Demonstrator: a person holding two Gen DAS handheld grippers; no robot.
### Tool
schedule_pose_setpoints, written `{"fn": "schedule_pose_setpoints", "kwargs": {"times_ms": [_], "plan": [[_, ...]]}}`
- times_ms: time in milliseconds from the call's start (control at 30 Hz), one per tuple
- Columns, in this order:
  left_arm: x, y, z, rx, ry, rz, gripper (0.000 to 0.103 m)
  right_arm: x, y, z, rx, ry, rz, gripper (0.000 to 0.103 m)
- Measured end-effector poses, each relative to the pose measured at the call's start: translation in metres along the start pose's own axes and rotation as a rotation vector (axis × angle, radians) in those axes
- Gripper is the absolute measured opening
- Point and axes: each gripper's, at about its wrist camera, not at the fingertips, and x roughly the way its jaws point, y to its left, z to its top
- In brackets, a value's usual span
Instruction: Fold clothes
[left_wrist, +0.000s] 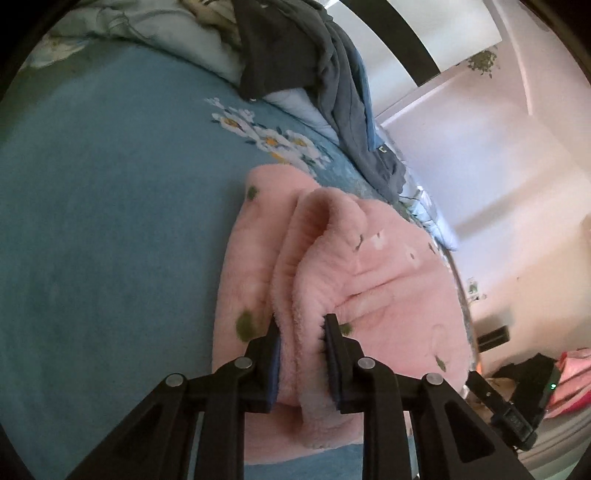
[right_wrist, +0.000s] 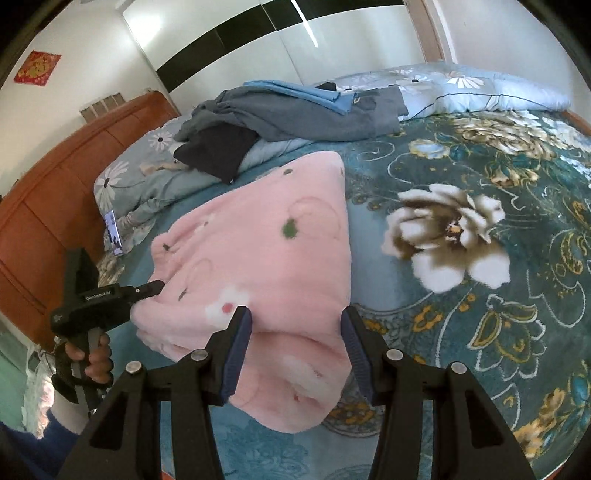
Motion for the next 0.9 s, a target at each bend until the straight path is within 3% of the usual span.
{"fn": "schedule_pose_setpoints", "kwargs": {"times_ms": [167, 300, 433, 467, 533, 600, 800, 900], "plan": [[-0.004, -0.022, -0.003, 0.099, -0.031, 0.098, 0.028, -0.008, -0.005, 0.007, 0.042, -0.035, 0.058, 0.052], [-0.005, -0.027, -0.007, 0.167, -0.068, 0.218, 0.061, -0.001, -0.016, 0.012, 0.129, -0.017, 0.095, 0.052], [-0.005, -0.029, -0.012, 0.234, -0.104, 0.347, 0.075, 0.011, -0.031, 0.010, 0.208, 0.020, 0.087, 0.054], [-0.006, -0.027, -0.012, 0.230, -0.105, 0.352, 0.077, 0.014, -0.035, 0.010, 0.224, 0.029, 0.091, 0.062], [-0.006, -0.021, -0.010, 0.228, -0.095, 0.349, 0.083, 0.020, -0.042, 0.007, 0.262, 0.043, 0.119, 0.065], [-0.005, -0.014, -0.009, 0.217, -0.066, 0.314, 0.085, 0.027, -0.049, 0.005, 0.296, 0.059, 0.155, 0.065], [0.003, 0.042, 0.005, -0.067, 0.068, -0.025, 0.084, 0.048, -0.071, -0.004, 0.419, 0.090, 0.240, 0.073], [0.006, 0.048, 0.008, -0.085, 0.079, -0.076, 0.084, 0.057, -0.072, -0.002, 0.438, 0.100, 0.265, 0.073]]}}
